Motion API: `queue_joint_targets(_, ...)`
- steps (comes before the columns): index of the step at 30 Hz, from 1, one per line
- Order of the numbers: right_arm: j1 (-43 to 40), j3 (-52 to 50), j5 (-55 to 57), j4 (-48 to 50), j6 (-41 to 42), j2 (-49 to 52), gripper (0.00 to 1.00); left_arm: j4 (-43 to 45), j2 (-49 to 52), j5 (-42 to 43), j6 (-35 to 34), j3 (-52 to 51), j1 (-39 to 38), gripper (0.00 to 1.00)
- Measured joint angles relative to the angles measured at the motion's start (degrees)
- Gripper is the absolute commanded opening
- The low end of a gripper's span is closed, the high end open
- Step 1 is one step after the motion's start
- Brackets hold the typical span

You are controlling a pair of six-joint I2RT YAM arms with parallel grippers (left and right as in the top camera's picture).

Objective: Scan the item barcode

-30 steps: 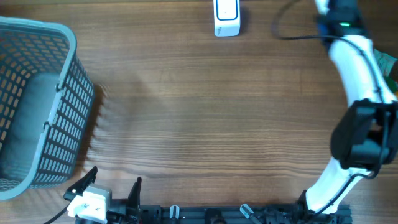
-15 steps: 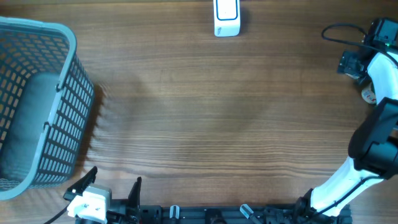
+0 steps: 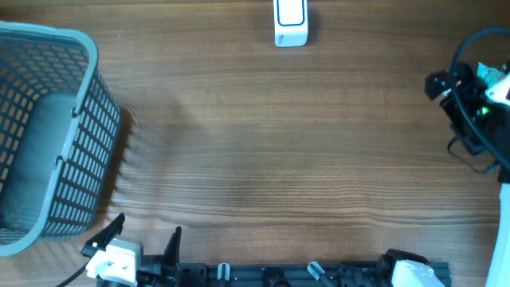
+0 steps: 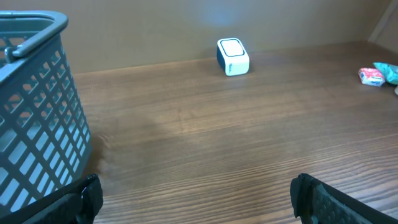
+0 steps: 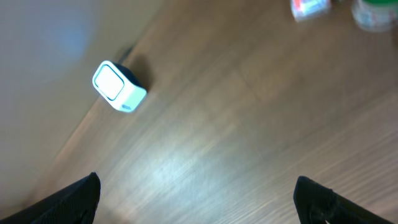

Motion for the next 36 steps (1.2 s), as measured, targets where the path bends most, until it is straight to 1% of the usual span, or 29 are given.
queue_joint_targets(1,0.0,0.0,0.3,-1.9,1.7,-0.6,1.0,0.0,0.0,0.0,0.0,0.0,0.0,1.0)
queue_joint_targets(4,0.0,0.0,0.5,-3.4,4.1,-0.9,1.0,0.0,0.0,0.0,0.0,0.0,0.0,1.0)
queue_joint_targets(7,0.0,0.0,1.7,-3.4,3.5,-0.9,1.0,0.0,0.0,0.0,0.0,0.0,0.0,1.0)
queue_joint_targets(10,0.3,0.0,1.9,-3.1,-1.5,-1.0,1.0,0.0,0.0,0.0,0.0,0.0,0.0,1.0)
queue_joint_targets(13,2.5,-0.1,2.2,0.2,-5.7,-1.8,1.0,0.0,0.0,0.0,0.0,0.0,0.0,1.0)
queue_joint_targets(15,5.8,-0.1,2.4,3.6,-9.6,-3.5,1.0,0.0,0.0,0.0,0.0,0.0,0.0,1.0)
queue_joint_targets(19,15.9,-1.8,2.8,10.2,-18.3,-9.4,1.0,0.0,0.0,0.0,0.0,0.0,0.0,1.0)
queue_joint_targets(20,17.7,-3.5,3.0,12.2,-19.3,-11.0,1.0,0.0,0.0,0.0,0.0,0.0,0.0,1.0)
queue_joint_targets(23,20.2,-12.3,2.9,23.2,-20.6,-15.1,1.0,0.0,0.0,0.0,0.0,0.0,0.0,1.0)
queue_joint_targets(24,20.3,-17.0,2.9,26.6,-20.7,-16.3,1.0,0.0,0.0,0.0,0.0,0.0,0.0,1.0)
queue_joint_targets(26,20.3,-26.5,2.9,36.5,-20.3,-20.0,1.0,0.0,0.0,0.0,0.0,0.0,0.0,1.0)
queue_joint_targets(27,20.3,-31.6,2.9,38.8,-20.0,-23.3,1.0,0.0,0.0,0.0,0.0,0.0,0.0,1.0)
queue_joint_targets(30,20.1,-42.6,2.9,47.8,-18.5,-32.8,1.0,0.0,0.0,0.0,0.0,0.0,0.0,1.0)
queue_joint_targets(34,18.2,-52.4,2.9,57.0,-17.1,-45.1,1.0,0.0,0.0,0.0,0.0,0.0,0.0,1.0)
queue_joint_targets(36,17.7,-55.9,2.9,60.1,-16.9,-48.9,1.0,0.0,0.0,0.0,0.0,0.0,0.0,1.0)
